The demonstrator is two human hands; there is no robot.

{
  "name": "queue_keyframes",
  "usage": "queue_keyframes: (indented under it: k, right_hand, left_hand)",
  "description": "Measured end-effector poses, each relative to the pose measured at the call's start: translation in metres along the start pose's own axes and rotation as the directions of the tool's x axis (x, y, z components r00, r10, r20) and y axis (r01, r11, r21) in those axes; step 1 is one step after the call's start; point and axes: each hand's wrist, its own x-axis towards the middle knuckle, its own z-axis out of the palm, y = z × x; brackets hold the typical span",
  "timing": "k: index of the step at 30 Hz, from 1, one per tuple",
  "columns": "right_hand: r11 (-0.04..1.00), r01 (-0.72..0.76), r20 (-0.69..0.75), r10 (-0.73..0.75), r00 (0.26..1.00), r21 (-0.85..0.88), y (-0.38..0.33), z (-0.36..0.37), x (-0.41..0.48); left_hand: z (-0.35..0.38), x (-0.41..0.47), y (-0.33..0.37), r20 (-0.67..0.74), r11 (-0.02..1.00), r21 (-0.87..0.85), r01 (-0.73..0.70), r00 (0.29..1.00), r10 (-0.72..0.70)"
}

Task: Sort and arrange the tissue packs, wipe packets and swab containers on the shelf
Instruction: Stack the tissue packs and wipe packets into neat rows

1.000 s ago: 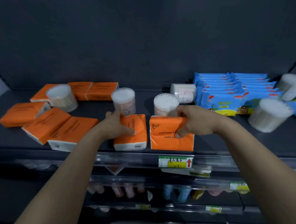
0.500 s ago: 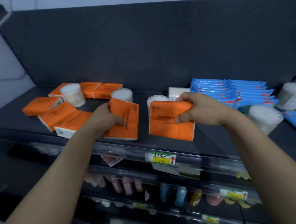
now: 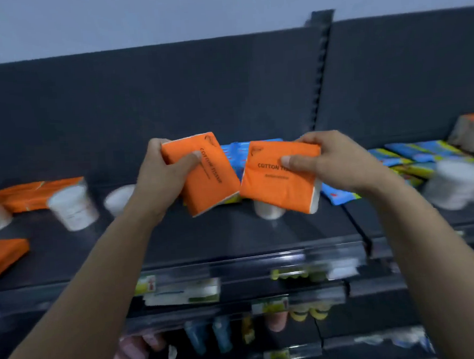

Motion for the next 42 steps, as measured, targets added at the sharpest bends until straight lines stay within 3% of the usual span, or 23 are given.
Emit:
queue_keyframes:
  k: [3,7,15,17,21,29,34,36,38,42]
  right_hand:
    - [0.995,-0.099,-0.157,0.097,0.983,-0.003,0.053,-0.058,-0.024]
    - [0.967,-0.254,-0.349,0.242,0.905,0.012,0.116,-0.127,-0.062]
    - [0.867,-0.498,-0.558,0.426,0.712,0.027,0.208,-0.225,-0.136]
    - [0.849,-0.526,-0.592,0.448,0.670,0.048,0.228,-0.245,-0.145]
    - [0.812,-0.582,-0.629,0.473,0.618,0.039,0.265,-0.286,-0.146]
    - [0.801,-0.599,-0.664,0.450,0.597,0.003,0.339,-0.370,-0.093]
    - [0.801,-0.599,-0.635,0.457,0.623,-0.011,0.391,-0.410,-0.069]
    - [0.817,-0.575,-0.620,0.433,0.654,-0.036,0.413,-0.426,-0.057]
    - [0.833,-0.547,-0.579,0.405,0.708,-0.087,0.434,-0.442,-0.044]
    - [0.851,-0.488,-0.414,0.380,0.827,-0.194,0.472,-0.476,-0.026]
  left_hand:
    - [0.082,-0.003,0.024,0.119,0.999,-0.037,-0.025,0.992,0.029]
    - [0.188,-0.015,0.051,0.322,0.998,-0.069,-0.010,0.946,0.032]
    - [0.365,-0.060,0.107,0.680,0.988,-0.124,-0.089,0.717,0.150]
    - [0.404,-0.066,0.118,0.718,0.986,-0.132,-0.101,0.676,0.166]
    - [0.477,-0.065,0.134,0.718,0.984,-0.149,-0.097,0.674,0.175]
    - [0.585,-0.027,0.154,0.668,0.989,-0.131,-0.073,0.731,0.142]
    - [0.636,-0.023,0.163,0.690,0.994,-0.102,-0.024,0.719,0.088]
    - [0.651,-0.022,0.166,0.709,0.997,-0.078,-0.004,0.703,0.058]
    - [0.668,-0.021,0.165,0.681,0.998,-0.055,-0.010,0.731,0.045]
    - [0.699,-0.035,0.161,0.651,1.000,0.011,-0.011,0.759,0.002]
